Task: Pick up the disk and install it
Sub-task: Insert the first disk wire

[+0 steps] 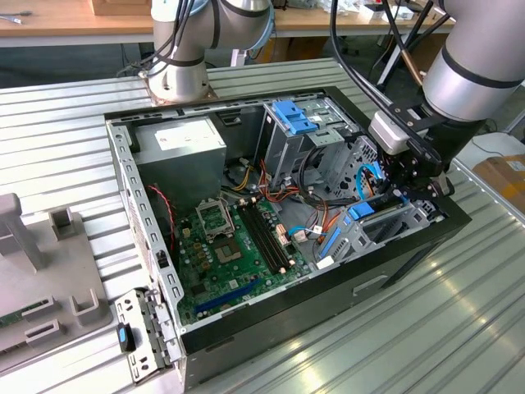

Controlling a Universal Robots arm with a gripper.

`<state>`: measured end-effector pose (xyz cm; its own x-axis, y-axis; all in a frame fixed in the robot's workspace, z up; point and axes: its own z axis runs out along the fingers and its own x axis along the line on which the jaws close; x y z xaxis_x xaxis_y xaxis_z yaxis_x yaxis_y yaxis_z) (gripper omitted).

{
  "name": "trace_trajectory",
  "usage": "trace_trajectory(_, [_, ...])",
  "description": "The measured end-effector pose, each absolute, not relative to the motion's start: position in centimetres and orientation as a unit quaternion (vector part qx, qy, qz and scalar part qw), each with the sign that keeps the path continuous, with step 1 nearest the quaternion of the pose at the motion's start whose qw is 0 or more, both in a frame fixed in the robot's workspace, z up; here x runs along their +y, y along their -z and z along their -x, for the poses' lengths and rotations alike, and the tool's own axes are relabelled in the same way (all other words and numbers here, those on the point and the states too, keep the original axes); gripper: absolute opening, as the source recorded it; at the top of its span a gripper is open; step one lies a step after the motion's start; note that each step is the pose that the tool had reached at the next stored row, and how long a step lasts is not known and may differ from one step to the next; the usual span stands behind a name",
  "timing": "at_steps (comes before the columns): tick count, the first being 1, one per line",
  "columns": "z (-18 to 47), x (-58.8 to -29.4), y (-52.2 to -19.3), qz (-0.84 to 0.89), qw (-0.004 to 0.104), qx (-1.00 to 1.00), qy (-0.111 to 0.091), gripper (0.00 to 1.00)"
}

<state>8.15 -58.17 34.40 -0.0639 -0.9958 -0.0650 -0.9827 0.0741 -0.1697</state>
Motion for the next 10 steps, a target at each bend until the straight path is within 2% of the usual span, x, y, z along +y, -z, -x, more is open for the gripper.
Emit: trace_trajectory(10, [-8.15, -58.20, -34.31, 0.680, 0.082, 0.728, 0.040, 0.16])
